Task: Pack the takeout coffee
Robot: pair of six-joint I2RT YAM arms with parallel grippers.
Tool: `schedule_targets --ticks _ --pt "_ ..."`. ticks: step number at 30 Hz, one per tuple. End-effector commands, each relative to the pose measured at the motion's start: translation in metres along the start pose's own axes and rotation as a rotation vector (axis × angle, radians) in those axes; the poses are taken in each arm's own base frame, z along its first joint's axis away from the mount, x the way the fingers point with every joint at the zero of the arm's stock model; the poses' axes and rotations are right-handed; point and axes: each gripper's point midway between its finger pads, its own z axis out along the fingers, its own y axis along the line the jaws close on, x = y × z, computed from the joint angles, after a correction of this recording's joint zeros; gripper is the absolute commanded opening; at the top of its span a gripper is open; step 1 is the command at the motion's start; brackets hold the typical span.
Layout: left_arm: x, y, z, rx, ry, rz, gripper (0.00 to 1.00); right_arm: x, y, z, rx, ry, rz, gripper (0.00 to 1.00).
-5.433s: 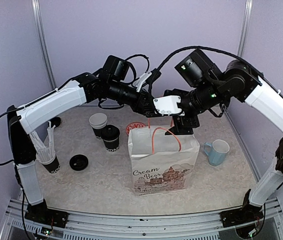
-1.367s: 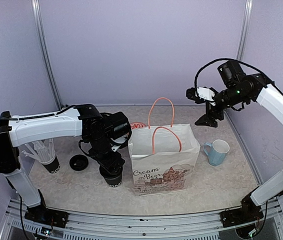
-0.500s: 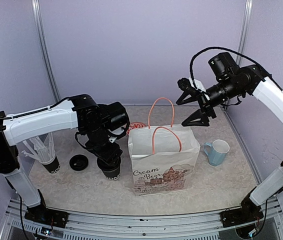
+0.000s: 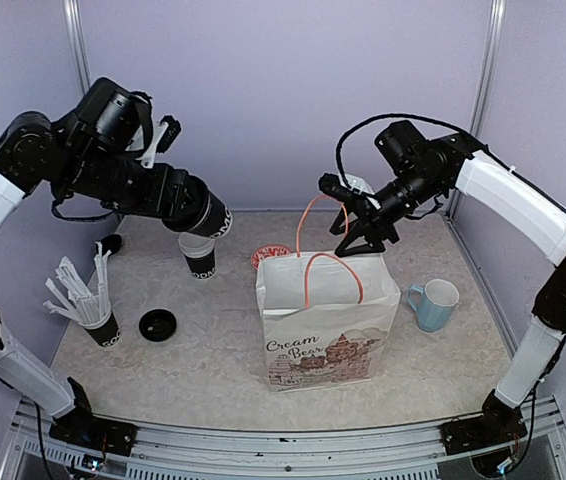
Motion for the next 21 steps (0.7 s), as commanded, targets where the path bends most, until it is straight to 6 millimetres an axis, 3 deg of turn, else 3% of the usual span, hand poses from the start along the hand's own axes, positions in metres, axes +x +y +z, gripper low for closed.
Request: schedule_targets --ticks 1,5,9,13,21 --pt "-0.036 -0.021 -0.042 0.157 -0.186 -0.009 0.56 -0.016 0.001 -0.010 0.024 -0.029 0.005 0.54" --pt "-0.041 -0.070 -0.065 0.396 -0.242 0.050 0.54 -0.018 0.000 -0.012 0.041 -0.034 0.014 0.24" --pt "-0.027 -0.109 -0.057 0.499 -0.188 0.124 0.52 -0.022 0.003 -0.015 0.038 -0.057 0.026 0.02" --pt "-0.004 -0.135 -0.035 0.519 -0.094 0.195 0.52 -0.026 0.011 -0.021 0.028 -0.083 0.036 0.00" --pt "0.032 -0.147 0.006 0.405 0.046 0.274 0.52 -0.028 0.023 -0.027 0.015 -0.108 0.046 0.00"
